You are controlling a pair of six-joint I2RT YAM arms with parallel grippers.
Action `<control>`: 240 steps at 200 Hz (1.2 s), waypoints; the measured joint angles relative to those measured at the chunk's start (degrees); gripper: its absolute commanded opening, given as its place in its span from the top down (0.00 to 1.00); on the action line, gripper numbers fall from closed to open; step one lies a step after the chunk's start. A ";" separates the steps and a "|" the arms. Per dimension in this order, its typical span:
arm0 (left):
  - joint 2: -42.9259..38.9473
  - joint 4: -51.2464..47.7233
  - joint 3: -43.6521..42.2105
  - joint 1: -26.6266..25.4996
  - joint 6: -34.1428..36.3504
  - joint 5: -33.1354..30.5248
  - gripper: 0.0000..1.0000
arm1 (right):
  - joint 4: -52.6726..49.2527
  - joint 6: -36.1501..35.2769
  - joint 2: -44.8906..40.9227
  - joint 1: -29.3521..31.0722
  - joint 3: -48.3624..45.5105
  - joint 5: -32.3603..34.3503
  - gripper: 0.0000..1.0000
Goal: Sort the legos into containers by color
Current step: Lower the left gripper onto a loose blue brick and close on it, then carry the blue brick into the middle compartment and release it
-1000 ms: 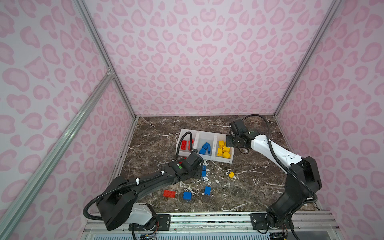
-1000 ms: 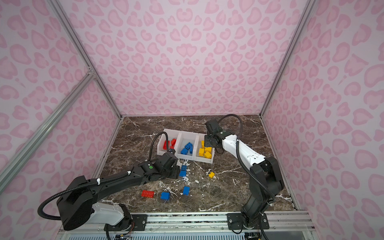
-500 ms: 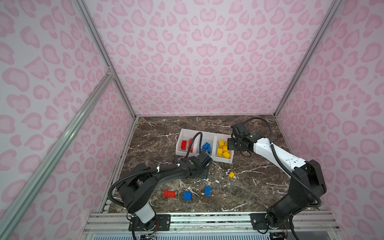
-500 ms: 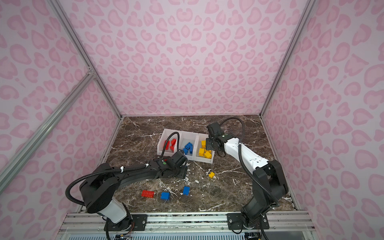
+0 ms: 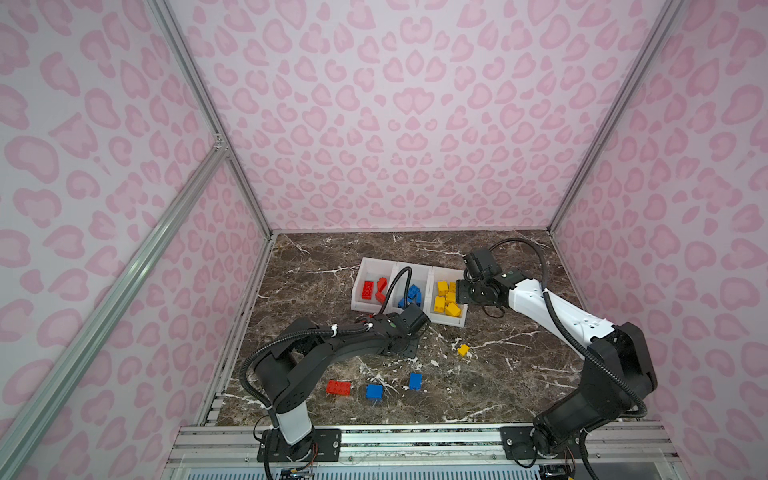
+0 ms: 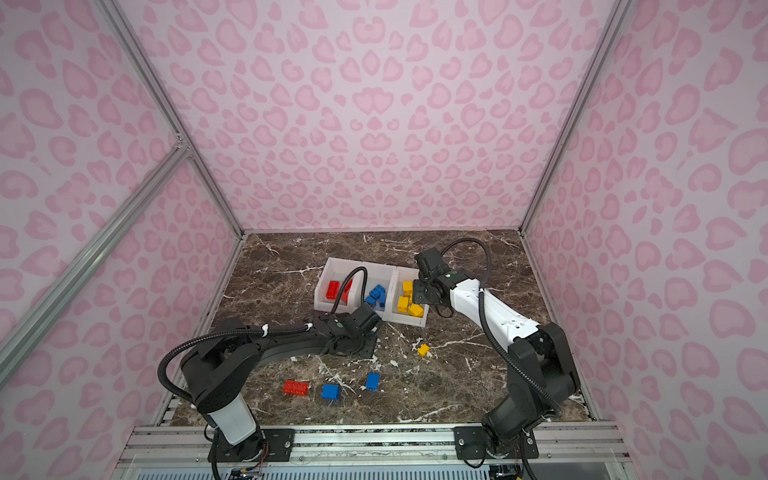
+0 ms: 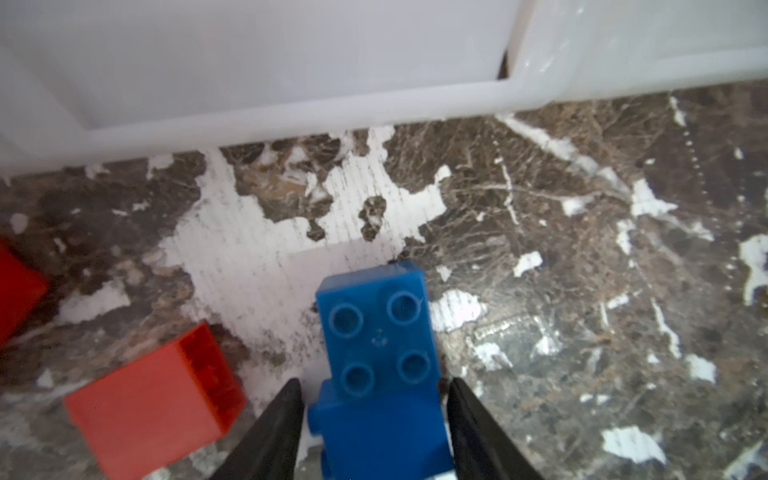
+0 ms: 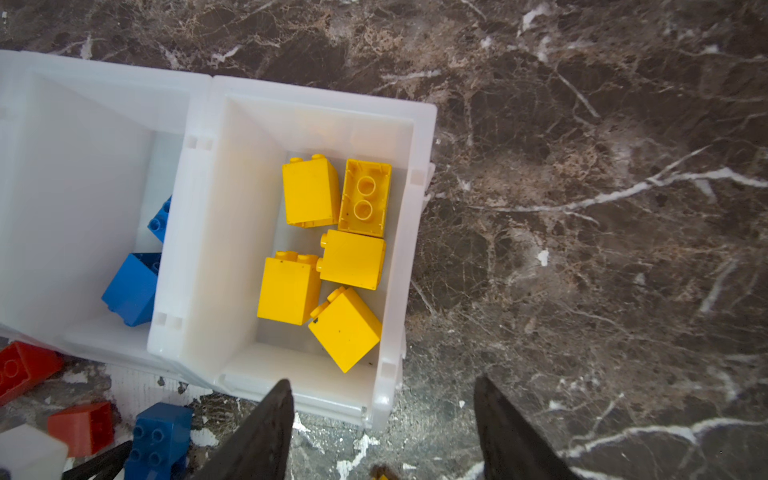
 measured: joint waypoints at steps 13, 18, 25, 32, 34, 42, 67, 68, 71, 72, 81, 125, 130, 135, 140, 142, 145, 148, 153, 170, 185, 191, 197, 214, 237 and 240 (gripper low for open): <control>0.13 0.42 0.04 -0.02 0.00 0.02 0.57 | 0.07 0.00 -0.02 0.02 0.00 0.02 0.31; 0.13 0.50 0.07 -0.02 0.02 0.02 0.59 | 0.09 0.00 -0.02 0.02 0.00 0.00 0.31; 0.13 0.57 0.07 -0.02 0.00 0.04 0.61 | 0.09 0.02 -0.07 0.02 -0.02 0.00 0.31; 0.09 0.74 0.07 -0.09 0.00 0.02 0.62 | 0.07 0.02 -0.15 0.02 -0.04 0.02 0.31; 0.07 0.76 0.07 -0.09 0.00 0.02 0.62 | 0.07 0.02 -0.20 0.02 -0.04 0.02 0.31; -0.07 0.79 0.04 -0.09 0.00 0.04 0.62 | 0.07 0.04 -0.37 0.02 -0.09 0.04 0.31; -1.62 0.02 -0.11 -0.17 -0.02 1.16 0.62 | 0.07 0.39 -0.98 0.02 -0.11 0.04 0.31; -1.75 0.00 -0.11 -0.17 -0.02 1.16 0.62 | 0.07 0.39 -0.98 0.02 -0.13 0.04 0.31; -2.19 -0.02 -0.11 -0.17 -0.02 1.22 0.62 | 0.07 0.39 -1.07 0.02 -0.15 0.04 0.31; -2.27 -0.04 -0.11 -0.17 -0.02 1.22 0.62 | 0.07 0.39 -1.09 0.02 -0.15 0.04 0.31; -3.67 -0.09 -0.04 -0.20 -0.02 1.55 0.62 | 0.04 0.39 -1.31 0.02 -0.28 0.04 0.31; -7.61 -2.49 7.65 0.35 3.08 -0.17 0.61 | -0.22 0.42 -3.21 0.02 -0.74 0.09 0.32; -7.43 -2.56 9.07 0.85 4.09 -0.26 0.61 | -0.24 0.42 -3.48 0.02 -0.76 0.09 0.32; -7.15 -2.64 10.40 1.42 4.79 -0.42 0.61 | -0.24 0.42 -3.74 0.02 -0.83 0.09 0.32; -6.64 -2.67 11.69 2.21 5.22 -0.46 0.61 | -0.24 0.44 -4.02 0.02 -0.96 0.09 0.32; -6.32 -2.64 12.31 2.64 5.55 -0.52 0.61 | -0.24 0.44 -4.17 0.02 -1.01 0.09 0.32; -5.86 -2.67 13.07 3.17 6.03 -0.57 0.61 | -0.26 0.44 -4.37 0.02 -1.14 0.09 0.32; -5.25 -2.62 13.90 3.82 6.40 -0.63 0.61 | -0.31 0.46 -4.61 0.02 -1.29 0.07 0.32; -4.24 -2.60 15.10 4.83 7.06 -0.61 0.61 | -0.33 0.48 -5.01 0.02 -1.55 0.07 0.32; 0.22 -2.97 19.02 8.02 8.87 -0.57 0.61 | -0.44 0.90 -6.45 0.24 -2.69 0.09 0.32; 4.61 -3.85 22.95 10.05 9.75 -0.44 0.61 | -0.55 1.31 -7.91 0.37 -3.89 0.17 0.32; 5.99 -4.00 24.17 10.47 10.29 -0.46 0.61 | -0.57 1.51 -8.39 0.42 -4.35 0.33 0.32; 7.17 -4.15 25.22 10.75 10.58 -0.42 0.61 | -0.57 1.60 -8.94 0.50 -4.85 0.31 0.32; 9.60 -4.37 27.36 11.19 11.50 0.00 0.60 | -0.66 1.97 -10.10 0.57 -6.10 0.46 0.32; 11.65 -4.66 29.33 11.93 11.93 0.00 0.55 | -1.01 2.05 -10.97 0.57 -7.13 0.52 0.32; 11.85 -4.76 29.57 12.04 11.96 0.00 0.54 | -1.07 2.16 -11.06 0.57 -7.17 0.55 0.32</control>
